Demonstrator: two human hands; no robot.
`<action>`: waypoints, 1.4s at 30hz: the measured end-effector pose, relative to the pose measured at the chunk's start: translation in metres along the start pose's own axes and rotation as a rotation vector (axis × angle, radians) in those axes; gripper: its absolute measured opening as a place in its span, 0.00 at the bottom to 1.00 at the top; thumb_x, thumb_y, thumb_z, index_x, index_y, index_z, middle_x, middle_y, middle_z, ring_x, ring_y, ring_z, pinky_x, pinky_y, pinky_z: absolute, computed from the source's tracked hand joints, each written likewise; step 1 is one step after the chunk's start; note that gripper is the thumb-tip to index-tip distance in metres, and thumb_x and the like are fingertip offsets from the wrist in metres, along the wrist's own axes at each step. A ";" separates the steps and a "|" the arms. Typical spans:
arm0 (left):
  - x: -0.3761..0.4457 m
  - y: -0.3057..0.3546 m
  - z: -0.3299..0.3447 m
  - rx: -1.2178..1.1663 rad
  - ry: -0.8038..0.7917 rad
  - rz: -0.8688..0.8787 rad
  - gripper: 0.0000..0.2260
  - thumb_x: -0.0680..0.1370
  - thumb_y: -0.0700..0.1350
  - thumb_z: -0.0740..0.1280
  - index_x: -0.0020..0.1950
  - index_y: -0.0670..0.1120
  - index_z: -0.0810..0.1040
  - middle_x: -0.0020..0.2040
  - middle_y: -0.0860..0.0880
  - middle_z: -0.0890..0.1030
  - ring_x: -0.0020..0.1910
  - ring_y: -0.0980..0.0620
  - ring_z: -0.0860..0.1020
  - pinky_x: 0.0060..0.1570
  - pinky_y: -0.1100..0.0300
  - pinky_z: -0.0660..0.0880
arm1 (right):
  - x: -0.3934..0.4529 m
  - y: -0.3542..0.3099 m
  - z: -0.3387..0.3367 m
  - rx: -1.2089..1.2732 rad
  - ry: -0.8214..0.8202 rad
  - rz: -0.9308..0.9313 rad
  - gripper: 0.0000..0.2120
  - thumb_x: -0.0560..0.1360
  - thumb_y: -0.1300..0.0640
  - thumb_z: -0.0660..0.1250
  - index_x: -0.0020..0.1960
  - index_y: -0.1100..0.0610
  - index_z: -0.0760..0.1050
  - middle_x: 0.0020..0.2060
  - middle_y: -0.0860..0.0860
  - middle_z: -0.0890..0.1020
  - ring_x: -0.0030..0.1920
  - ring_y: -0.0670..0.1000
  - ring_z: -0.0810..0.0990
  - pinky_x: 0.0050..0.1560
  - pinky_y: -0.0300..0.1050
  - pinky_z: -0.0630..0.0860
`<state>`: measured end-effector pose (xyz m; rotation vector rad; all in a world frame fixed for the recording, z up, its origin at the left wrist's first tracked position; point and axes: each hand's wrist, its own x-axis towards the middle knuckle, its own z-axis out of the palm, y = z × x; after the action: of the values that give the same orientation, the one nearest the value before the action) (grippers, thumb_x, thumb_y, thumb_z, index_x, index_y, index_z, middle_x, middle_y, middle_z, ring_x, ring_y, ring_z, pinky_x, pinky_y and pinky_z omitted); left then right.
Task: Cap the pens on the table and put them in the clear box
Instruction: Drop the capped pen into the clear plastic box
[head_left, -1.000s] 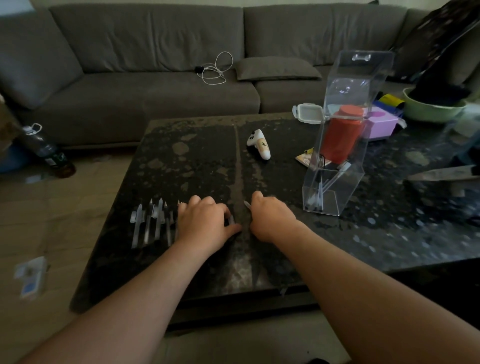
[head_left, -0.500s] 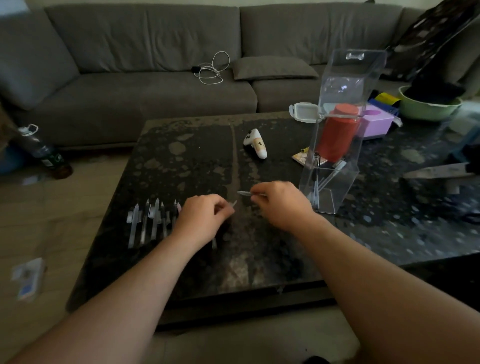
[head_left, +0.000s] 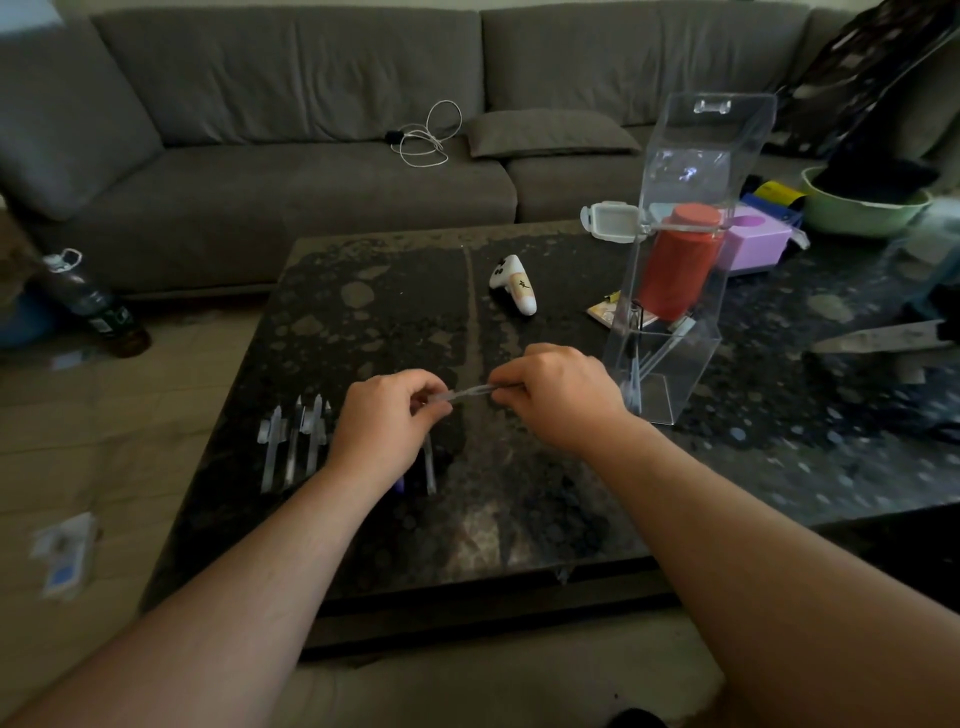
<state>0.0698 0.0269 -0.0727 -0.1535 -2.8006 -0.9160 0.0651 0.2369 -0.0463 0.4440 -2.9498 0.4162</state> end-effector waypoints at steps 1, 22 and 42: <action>0.000 0.000 0.000 0.002 0.000 0.003 0.05 0.78 0.49 0.75 0.52 0.58 0.85 0.43 0.62 0.81 0.42 0.67 0.76 0.40 0.70 0.69 | 0.000 -0.001 0.000 0.003 0.006 -0.004 0.11 0.82 0.45 0.65 0.62 0.38 0.81 0.48 0.45 0.75 0.56 0.55 0.77 0.48 0.50 0.70; -0.001 0.003 -0.006 -0.053 0.127 0.111 0.08 0.77 0.44 0.75 0.55 0.54 0.87 0.46 0.61 0.81 0.49 0.60 0.79 0.53 0.61 0.76 | 0.000 -0.019 0.007 0.019 0.100 -0.052 0.11 0.82 0.41 0.63 0.55 0.42 0.82 0.43 0.45 0.79 0.46 0.51 0.79 0.37 0.47 0.71; -0.006 0.024 0.006 -0.259 0.078 0.076 0.08 0.78 0.48 0.75 0.56 0.56 0.84 0.44 0.62 0.84 0.46 0.68 0.80 0.45 0.75 0.72 | -0.015 -0.018 -0.018 0.068 0.022 -0.036 0.13 0.85 0.43 0.56 0.62 0.42 0.77 0.49 0.49 0.82 0.56 0.56 0.76 0.48 0.53 0.69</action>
<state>0.0787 0.0500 -0.0653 -0.2527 -2.5770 -1.2344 0.0866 0.2292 -0.0271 0.4960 -2.9085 0.5150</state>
